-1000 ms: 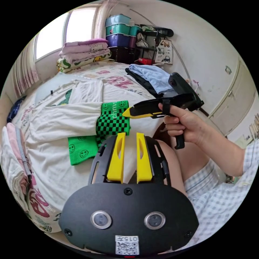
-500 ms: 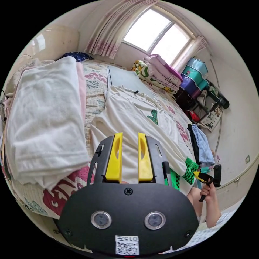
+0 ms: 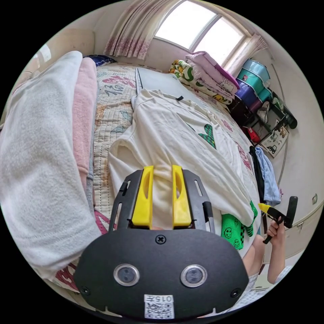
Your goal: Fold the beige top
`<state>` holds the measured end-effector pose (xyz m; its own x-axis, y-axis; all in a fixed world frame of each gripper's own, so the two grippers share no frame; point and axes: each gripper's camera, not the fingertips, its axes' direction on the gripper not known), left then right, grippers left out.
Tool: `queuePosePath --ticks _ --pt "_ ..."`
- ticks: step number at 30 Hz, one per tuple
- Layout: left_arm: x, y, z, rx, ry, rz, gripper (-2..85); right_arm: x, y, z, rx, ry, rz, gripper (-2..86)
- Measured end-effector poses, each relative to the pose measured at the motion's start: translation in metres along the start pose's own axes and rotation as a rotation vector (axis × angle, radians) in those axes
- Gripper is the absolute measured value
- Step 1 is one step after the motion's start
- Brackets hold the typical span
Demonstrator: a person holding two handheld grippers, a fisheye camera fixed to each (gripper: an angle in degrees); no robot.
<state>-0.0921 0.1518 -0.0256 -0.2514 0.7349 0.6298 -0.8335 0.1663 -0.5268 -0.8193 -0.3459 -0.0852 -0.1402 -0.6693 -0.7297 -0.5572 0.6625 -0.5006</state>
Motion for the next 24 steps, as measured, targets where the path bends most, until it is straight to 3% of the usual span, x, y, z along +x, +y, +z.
queuePosePath --ticks 7,16,20,22,24 --pt "-0.004 0.001 0.008 0.016 -0.014 0.013 8.7 -0.034 -0.045 0.093 -0.165 0.129 -0.114 7.3" --pt "-0.01 -0.007 0.02 0.016 -0.01 -0.002 8.8 -0.014 -0.044 0.113 -0.099 0.15 -0.034 3.8" --pt "-0.017 -0.021 0.009 -0.064 0.078 -0.029 9.4 -0.012 -0.045 0.124 -0.126 0.122 -0.041 5.5" --pt "0.004 -0.013 -0.018 0.023 0.186 0.068 9.1 -0.011 -0.046 0.127 -0.134 0.125 -0.057 6.6" --pt "0.062 0.0 -0.038 0.009 0.416 0.358 8.8 -0.009 -0.048 0.131 -0.131 0.109 -0.067 7.7"
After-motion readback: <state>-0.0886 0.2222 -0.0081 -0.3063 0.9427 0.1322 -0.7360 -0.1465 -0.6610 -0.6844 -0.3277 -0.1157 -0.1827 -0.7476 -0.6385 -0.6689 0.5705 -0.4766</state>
